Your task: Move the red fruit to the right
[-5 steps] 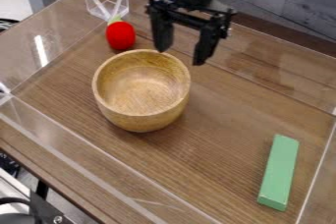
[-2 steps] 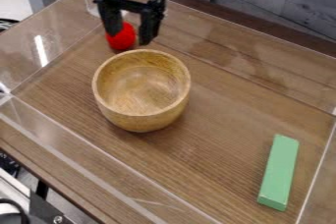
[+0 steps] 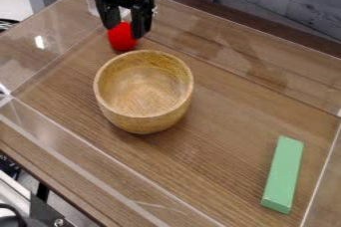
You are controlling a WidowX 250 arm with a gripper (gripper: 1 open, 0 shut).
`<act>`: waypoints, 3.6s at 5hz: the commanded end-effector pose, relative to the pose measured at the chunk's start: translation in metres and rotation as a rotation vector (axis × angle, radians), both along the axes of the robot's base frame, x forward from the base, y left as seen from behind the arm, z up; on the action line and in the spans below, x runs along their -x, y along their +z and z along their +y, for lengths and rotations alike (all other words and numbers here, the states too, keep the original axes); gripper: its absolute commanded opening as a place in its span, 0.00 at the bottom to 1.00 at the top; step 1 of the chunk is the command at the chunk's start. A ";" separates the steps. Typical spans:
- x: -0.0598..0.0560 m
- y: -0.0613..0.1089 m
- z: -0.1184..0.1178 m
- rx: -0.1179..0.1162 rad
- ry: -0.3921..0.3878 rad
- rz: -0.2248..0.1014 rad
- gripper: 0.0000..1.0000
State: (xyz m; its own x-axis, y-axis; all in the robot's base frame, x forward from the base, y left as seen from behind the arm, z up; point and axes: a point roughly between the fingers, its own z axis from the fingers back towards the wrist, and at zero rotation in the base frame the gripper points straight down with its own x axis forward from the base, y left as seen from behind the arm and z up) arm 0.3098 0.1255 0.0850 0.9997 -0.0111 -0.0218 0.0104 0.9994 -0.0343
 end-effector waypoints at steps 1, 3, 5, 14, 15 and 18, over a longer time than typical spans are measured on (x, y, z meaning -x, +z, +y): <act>-0.011 0.004 0.013 -0.028 0.023 -0.065 1.00; -0.015 -0.006 0.027 -0.029 0.022 -0.078 0.00; -0.024 -0.004 0.036 0.030 0.010 -0.092 1.00; -0.045 -0.023 0.046 0.048 0.083 -0.083 0.00; -0.035 -0.009 0.054 0.050 0.071 -0.099 0.00; -0.053 0.067 0.009 0.093 -0.002 -0.179 0.00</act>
State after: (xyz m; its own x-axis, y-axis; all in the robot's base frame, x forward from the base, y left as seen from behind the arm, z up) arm 0.3600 0.1293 0.1136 0.9983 -0.0133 0.0563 0.0227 0.9851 -0.1704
